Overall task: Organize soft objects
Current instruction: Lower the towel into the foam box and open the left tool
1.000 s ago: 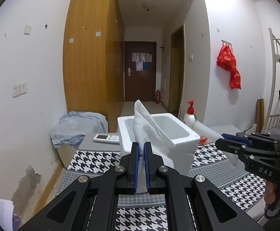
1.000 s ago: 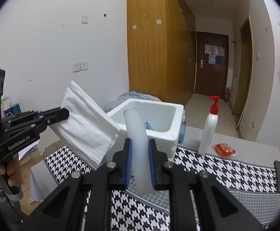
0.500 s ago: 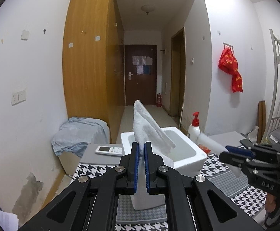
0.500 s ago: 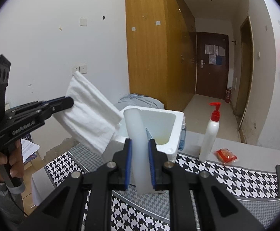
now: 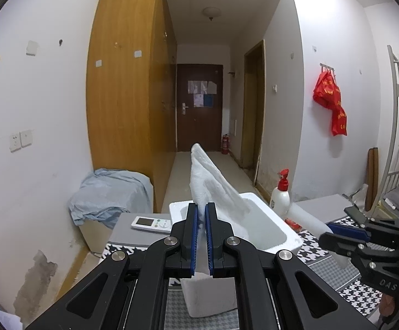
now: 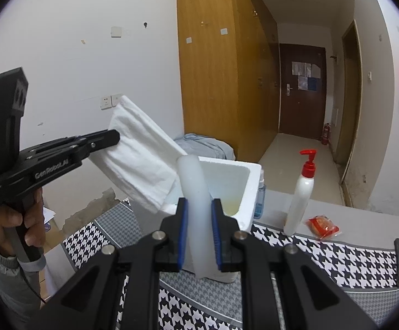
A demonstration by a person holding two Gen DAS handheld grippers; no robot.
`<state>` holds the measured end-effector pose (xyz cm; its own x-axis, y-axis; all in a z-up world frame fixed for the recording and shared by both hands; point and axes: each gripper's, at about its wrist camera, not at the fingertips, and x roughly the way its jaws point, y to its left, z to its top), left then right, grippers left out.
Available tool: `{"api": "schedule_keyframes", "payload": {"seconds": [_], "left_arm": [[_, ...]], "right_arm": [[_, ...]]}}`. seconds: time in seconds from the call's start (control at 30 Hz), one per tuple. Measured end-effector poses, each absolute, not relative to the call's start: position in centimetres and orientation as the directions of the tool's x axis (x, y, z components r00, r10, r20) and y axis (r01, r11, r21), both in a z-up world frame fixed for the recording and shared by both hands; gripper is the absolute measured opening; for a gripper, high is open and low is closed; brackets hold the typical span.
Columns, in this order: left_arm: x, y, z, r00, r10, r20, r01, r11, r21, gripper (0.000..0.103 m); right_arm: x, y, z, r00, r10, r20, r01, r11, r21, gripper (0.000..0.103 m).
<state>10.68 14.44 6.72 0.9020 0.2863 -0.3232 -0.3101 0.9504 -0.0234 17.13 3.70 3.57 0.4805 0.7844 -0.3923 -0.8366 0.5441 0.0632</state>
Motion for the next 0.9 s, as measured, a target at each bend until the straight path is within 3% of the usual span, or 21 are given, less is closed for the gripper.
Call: {"api": "schedule_keyframes", "payload": {"seconds": [0.43,0.9], "left_arm": [[15.1,14.8,6.6,0.905,0.247,-0.347,-0.269,0.963,-0.015,0.006],[18.5,15.1,4.9,0.878,0.209,-0.430,-0.245,0.969,-0.030,0.006]], "right_arm": [[18.2,2.4,3.3,0.523,0.754,-0.398,-0.803,0.593,0.068,0.019],[19.0,1.2,2.8,0.537,0.740,-0.405,-0.785,0.614,0.081,0.019]]}}
